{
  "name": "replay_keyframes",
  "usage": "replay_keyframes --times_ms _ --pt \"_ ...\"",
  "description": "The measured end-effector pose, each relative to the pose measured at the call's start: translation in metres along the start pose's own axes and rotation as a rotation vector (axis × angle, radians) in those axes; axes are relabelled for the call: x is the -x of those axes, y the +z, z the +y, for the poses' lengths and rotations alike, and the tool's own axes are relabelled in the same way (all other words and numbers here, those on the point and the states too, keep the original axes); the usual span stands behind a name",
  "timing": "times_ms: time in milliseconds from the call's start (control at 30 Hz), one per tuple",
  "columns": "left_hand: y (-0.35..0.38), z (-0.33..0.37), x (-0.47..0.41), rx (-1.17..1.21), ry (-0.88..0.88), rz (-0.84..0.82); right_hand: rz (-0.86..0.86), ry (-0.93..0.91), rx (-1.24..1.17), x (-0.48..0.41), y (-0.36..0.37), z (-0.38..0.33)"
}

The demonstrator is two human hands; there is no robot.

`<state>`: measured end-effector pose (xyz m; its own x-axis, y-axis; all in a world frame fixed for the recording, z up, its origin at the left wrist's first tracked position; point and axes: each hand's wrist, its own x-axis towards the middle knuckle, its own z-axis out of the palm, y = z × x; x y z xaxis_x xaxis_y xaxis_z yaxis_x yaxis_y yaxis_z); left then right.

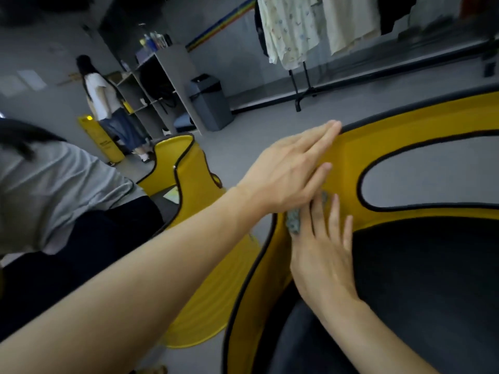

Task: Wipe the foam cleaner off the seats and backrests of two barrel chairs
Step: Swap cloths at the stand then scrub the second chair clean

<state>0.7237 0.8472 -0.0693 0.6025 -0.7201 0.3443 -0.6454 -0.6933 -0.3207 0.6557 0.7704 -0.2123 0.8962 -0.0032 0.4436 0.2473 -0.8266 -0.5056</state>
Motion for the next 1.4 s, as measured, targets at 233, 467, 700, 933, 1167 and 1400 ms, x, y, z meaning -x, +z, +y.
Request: replay_keyframes --times_ms 233,467,700,933,1167,1400 --pt "0.004 -0.009 0.012 0.094 0.012 0.083 0.038 -0.039 0.110 -0.004 0.013 0.016" --pt "0.012 -0.008 0.017 0.105 -0.068 0.178 0.102 -0.031 0.111 -0.024 0.003 0.022" --pt "0.012 -0.009 0.032 0.018 -0.072 0.084 -0.011 -0.009 0.162 0.007 0.023 0.028" --pt "0.023 -0.005 0.052 0.020 -0.121 0.110 0.099 -0.039 0.146 -0.047 -0.022 0.029" --pt "0.019 -0.017 0.049 0.003 -0.067 0.055 0.037 -0.035 0.186 -0.014 0.009 0.037" --pt "0.016 -0.008 0.051 0.062 -0.148 0.043 0.004 -0.014 0.171 -0.027 -0.012 0.038"
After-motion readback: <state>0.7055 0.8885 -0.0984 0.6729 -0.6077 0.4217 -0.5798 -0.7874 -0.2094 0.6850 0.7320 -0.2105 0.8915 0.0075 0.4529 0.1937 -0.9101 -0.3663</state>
